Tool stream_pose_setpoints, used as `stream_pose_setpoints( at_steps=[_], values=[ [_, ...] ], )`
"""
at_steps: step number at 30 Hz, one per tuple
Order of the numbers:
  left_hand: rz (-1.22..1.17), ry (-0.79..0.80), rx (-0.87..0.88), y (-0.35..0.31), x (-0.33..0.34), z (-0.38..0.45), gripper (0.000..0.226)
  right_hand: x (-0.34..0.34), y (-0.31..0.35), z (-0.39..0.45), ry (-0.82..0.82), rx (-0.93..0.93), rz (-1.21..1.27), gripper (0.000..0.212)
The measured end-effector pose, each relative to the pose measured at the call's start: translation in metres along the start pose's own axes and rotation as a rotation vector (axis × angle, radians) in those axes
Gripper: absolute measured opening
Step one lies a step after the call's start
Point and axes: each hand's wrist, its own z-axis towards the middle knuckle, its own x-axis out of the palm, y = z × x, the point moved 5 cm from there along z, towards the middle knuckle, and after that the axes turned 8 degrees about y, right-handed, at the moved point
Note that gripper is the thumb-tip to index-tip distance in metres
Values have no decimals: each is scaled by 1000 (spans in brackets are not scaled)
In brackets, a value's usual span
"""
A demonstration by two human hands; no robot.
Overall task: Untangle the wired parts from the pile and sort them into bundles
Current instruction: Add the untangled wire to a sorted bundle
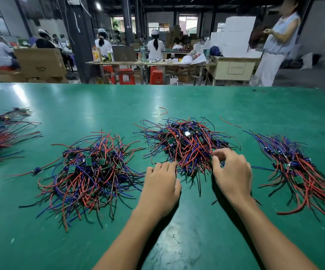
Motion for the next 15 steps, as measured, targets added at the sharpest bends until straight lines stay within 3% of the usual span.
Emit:
stream_pose_setpoints(
  at_steps=[2,5,12,15],
  values=[
    [-16,4,0,1,1,1,54,-7,11,-3,-59,-128,78,11],
    [-63,16,7,3,2,4,57,2,29,-12,70,-304,20,12],
    [-31,26,-22,8,6,5,63,14,24,-16,317,-274,-158,42],
    [32,3,-68,8,4,5,64,16,23,-17,353,-293,-139,39]
  ],
)
